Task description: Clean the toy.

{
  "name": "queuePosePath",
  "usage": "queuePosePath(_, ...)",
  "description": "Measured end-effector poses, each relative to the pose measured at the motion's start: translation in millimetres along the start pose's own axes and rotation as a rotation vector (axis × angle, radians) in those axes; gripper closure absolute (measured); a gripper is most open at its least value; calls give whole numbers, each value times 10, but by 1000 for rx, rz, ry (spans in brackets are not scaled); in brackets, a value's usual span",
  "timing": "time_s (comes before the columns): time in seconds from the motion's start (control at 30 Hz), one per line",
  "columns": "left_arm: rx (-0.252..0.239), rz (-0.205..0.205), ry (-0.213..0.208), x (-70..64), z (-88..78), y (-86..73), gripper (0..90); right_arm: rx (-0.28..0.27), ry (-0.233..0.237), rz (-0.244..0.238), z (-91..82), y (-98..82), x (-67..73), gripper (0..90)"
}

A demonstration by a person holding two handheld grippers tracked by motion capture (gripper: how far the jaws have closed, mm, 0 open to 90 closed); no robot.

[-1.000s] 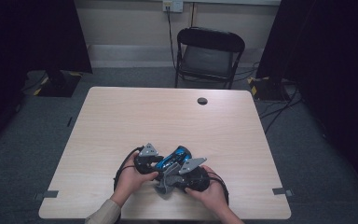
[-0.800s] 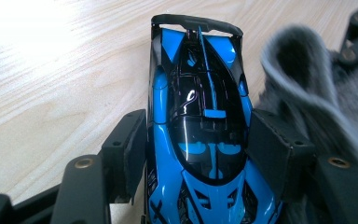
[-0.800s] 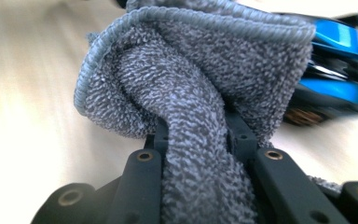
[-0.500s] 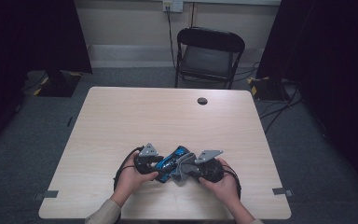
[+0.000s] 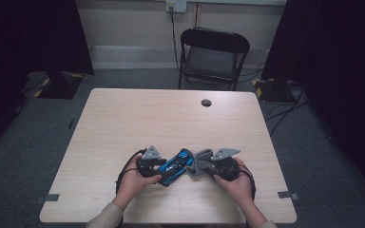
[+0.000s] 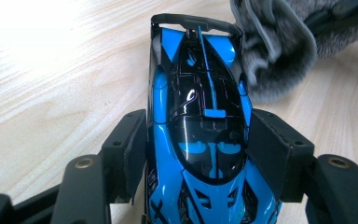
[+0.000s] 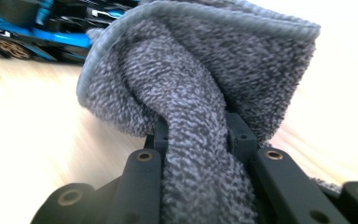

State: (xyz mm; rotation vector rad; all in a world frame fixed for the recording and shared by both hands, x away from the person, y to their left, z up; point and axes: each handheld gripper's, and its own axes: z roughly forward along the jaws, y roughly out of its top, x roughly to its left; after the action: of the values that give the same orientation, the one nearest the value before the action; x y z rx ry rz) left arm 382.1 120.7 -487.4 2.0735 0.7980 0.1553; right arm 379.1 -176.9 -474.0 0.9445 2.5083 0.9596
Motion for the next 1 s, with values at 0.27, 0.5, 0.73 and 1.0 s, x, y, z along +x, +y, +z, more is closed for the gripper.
queuePosePath(0.27, 13, 2, 6, -6, 4, 22, 381, 23, -48, 57, -217, -295, -214, 704)
queuePosePath(0.5, 7, 37, 38, -28, -6, 101, 214, -21, -62, 68, -210, -407, -193, 696)
queuePosePath(0.73, 13, 101, 14, -141, 145, 226, 198, -52, -44, 98, -208, -448, -220, 694)
queuePosePath(1.0, 78, 158, 43, -213, 341, 323, 201, -62, -49, 94, -207, -464, -212, 694)
